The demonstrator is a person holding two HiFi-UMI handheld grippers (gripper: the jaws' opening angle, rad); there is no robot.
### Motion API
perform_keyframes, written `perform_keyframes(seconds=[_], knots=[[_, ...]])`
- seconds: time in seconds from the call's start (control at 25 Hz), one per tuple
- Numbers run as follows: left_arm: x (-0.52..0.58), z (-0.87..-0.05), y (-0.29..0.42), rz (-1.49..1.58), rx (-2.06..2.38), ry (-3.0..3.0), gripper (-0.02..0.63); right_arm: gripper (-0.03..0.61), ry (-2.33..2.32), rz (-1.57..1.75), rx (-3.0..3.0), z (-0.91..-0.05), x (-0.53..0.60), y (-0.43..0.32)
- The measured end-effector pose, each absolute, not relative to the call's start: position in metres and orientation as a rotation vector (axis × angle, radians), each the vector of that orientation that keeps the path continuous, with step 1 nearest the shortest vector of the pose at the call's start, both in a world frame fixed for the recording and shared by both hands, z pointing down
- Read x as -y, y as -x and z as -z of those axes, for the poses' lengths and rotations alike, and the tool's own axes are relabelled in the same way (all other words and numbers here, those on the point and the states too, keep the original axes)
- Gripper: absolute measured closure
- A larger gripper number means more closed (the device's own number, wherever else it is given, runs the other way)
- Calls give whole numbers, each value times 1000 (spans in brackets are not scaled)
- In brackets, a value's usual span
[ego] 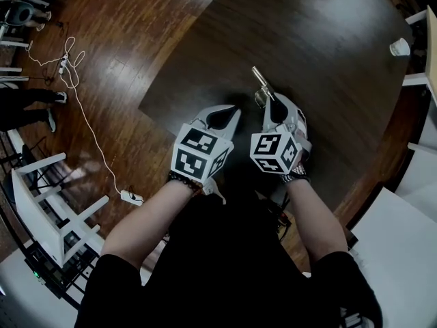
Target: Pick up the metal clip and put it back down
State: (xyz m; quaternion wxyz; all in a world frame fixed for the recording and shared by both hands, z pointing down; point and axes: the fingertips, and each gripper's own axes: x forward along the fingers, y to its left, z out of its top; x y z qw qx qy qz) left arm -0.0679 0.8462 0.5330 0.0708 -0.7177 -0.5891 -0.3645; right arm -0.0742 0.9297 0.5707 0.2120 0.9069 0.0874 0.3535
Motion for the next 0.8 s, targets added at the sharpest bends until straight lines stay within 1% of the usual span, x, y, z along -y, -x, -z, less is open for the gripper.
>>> perform_keyframes(seconds=[0.44,0.8], knots=[[-826,-465,64,916,1847,2215,597,581,-2668,-852,-274,-499,-894,71],[-814,-426,69,778,1903,2249,597,581,-2709,-759,-310,-460,-875,76]])
